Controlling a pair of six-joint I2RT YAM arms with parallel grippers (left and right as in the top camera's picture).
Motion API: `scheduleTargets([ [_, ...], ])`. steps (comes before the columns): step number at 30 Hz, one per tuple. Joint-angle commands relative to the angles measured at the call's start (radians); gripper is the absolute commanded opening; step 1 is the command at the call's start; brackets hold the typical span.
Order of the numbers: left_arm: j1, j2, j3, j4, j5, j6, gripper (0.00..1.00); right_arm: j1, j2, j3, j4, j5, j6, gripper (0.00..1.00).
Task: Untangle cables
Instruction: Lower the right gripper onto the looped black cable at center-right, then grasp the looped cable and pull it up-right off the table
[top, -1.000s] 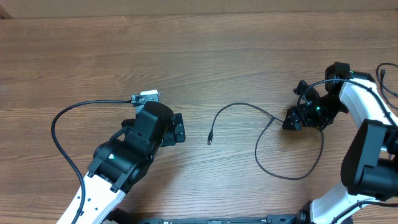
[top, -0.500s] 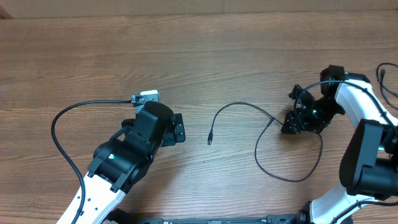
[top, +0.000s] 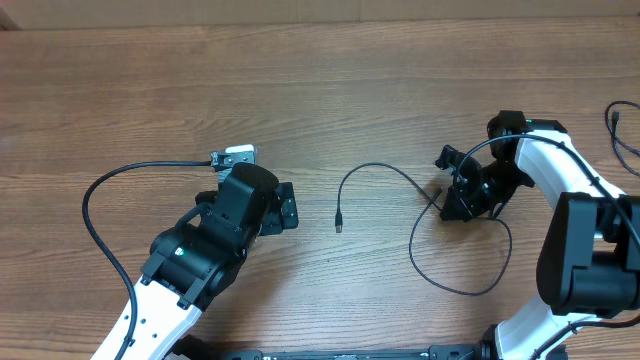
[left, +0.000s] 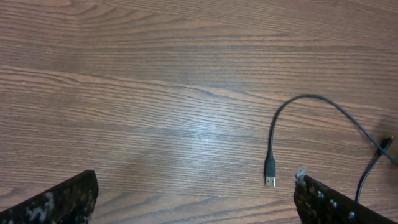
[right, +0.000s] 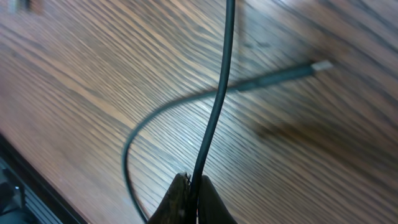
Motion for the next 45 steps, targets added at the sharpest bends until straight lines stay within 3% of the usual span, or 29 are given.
scheduleTargets([
  [1, 0.004, 0.003, 0.008, 0.001, -0.017, 0.020, 1.00, 0.015, 0.002, -0.003, 0.011, -0.092, -0.022, 0.04],
  [12, 0.004, 0.003, 0.008, 0.001, -0.017, 0.020, 1.00, 0.019, 0.002, 0.172, -0.076, -0.218, 0.042, 0.04],
  [15, 0.004, 0.003, 0.008, 0.001, -0.017, 0.020, 1.00, 0.019, 0.002, 0.285, -0.114, -0.218, 0.089, 0.04],
  [22, 0.004, 0.003, 0.008, 0.001, -0.017, 0.020, 1.00, 0.019, 0.002, 0.750, -0.135, -0.148, 0.324, 0.04],
  [32, 0.004, 0.003, 0.008, 0.001, -0.017, 0.020, 1.00, 0.019, 0.002, 1.266, 0.095, 0.165, 0.561, 0.04],
  [41, 0.004, 0.003, 0.008, 0.001, -0.017, 0.019, 1.00, -0.002, 0.003, 1.303, 0.339, 0.693, 0.645, 0.04],
  [45, 0.004, 0.003, 0.008, 0.001, -0.017, 0.020, 1.00, -0.045, 0.005, 1.300, 0.398, 0.789, 0.645, 0.04],
])
